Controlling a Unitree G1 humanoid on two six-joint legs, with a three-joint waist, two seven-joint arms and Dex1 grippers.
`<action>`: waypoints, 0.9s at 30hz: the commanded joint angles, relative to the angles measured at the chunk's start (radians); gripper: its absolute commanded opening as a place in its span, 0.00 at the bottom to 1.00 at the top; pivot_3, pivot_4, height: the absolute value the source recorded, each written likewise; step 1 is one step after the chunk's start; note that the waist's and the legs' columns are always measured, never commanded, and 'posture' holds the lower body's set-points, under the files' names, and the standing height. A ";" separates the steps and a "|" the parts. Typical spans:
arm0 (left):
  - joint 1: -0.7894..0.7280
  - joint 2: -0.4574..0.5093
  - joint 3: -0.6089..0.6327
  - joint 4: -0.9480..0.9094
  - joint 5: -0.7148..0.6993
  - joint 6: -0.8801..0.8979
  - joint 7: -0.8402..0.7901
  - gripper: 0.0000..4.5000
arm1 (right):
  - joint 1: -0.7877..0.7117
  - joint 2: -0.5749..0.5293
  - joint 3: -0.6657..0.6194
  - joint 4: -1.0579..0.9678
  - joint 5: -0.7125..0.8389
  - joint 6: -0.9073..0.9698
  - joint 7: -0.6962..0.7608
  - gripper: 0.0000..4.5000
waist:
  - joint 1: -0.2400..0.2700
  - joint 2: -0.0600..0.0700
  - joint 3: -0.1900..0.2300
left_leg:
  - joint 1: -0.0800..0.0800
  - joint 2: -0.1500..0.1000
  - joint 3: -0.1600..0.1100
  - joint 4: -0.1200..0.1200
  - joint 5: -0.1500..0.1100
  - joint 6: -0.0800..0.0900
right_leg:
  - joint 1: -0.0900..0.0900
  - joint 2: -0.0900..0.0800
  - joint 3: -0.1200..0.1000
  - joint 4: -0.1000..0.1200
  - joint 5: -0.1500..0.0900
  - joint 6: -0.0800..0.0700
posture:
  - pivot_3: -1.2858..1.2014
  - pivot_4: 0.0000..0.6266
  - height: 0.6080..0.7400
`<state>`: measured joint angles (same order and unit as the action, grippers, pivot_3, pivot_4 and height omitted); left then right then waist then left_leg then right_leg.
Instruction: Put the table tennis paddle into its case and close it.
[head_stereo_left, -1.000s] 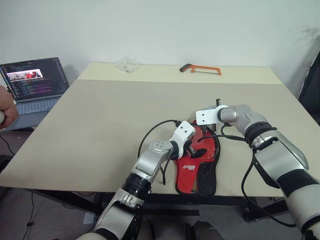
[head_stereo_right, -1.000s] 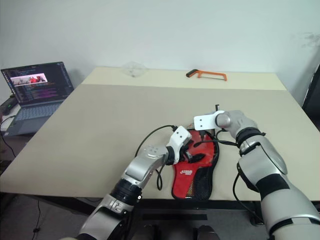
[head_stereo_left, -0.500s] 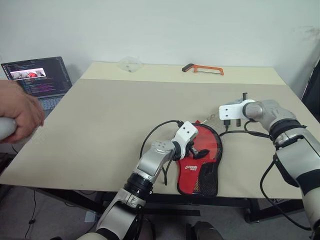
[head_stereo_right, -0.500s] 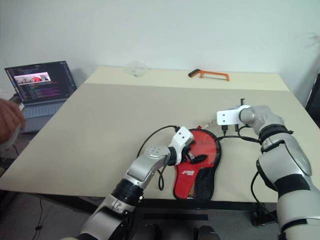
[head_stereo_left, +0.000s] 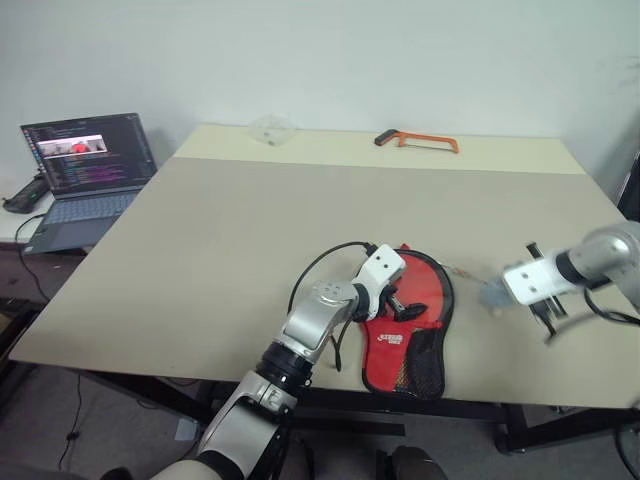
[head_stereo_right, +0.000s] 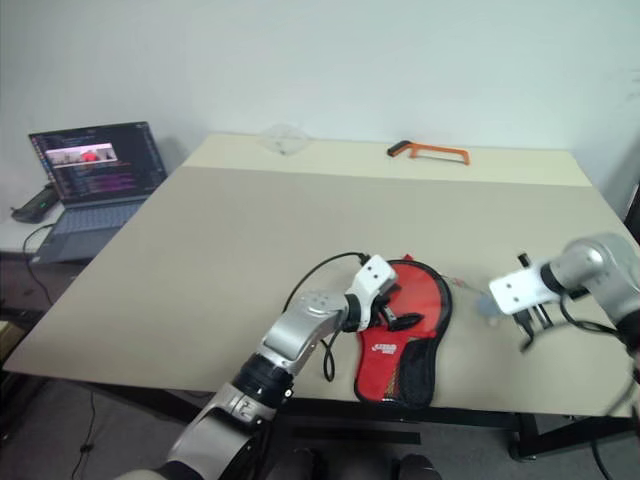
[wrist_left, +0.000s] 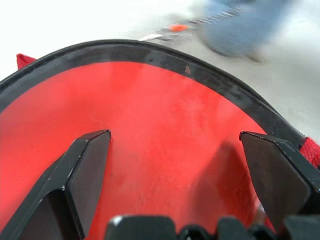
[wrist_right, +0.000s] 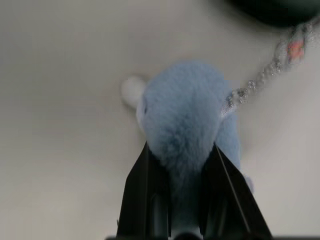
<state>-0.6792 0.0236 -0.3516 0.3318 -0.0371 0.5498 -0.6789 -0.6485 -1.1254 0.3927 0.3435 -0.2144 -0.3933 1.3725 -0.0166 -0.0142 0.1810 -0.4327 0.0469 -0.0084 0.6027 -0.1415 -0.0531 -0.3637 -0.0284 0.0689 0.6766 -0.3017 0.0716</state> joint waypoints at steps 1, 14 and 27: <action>0.017 -0.006 -0.030 0.089 0.015 0.015 -0.010 1.00 | 0.151 -0.073 -0.040 -0.297 0.148 0.171 0.130 0.05 | 0.001 0.001 -0.001 | 0.000 0.000 0.000 0.000 0.000 0.000 | 0.001 0.000 0.000 0.000 0.000 0.000 | 0.52 0.24 1.00; -0.056 -0.028 -0.058 0.253 0.079 0.011 0.009 1.00 | 0.716 -0.181 -0.163 -0.896 0.305 0.430 0.101 0.05 | 0.016 -0.011 -0.023 | 0.000 0.000 -0.009 0.001 -0.004 -0.005 | 0.001 -0.001 -0.010 -0.005 -0.009 -0.010 | 0.52 0.24 1.00; -0.044 -0.021 -0.071 0.244 0.094 0.028 -0.001 1.00 | 0.928 -0.144 -0.054 -1.108 0.224 0.476 0.027 0.05 | 0.014 -0.010 -0.030 | 0.002 0.000 -0.021 0.001 -0.012 -0.010 | 0.013 -0.001 -0.024 -0.013 -0.017 -0.013 | 0.52 0.24 1.00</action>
<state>-0.7700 -0.0153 -0.3890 0.5076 0.0294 0.5158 -0.6724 0.2660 -1.2701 0.3090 -0.7262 0.0147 0.0791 1.3891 -0.0029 -0.0241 0.1507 -0.4302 0.0473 -0.0291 0.6042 -0.1536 -0.0637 -0.3506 -0.0292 0.0446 0.6631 -0.3189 0.0588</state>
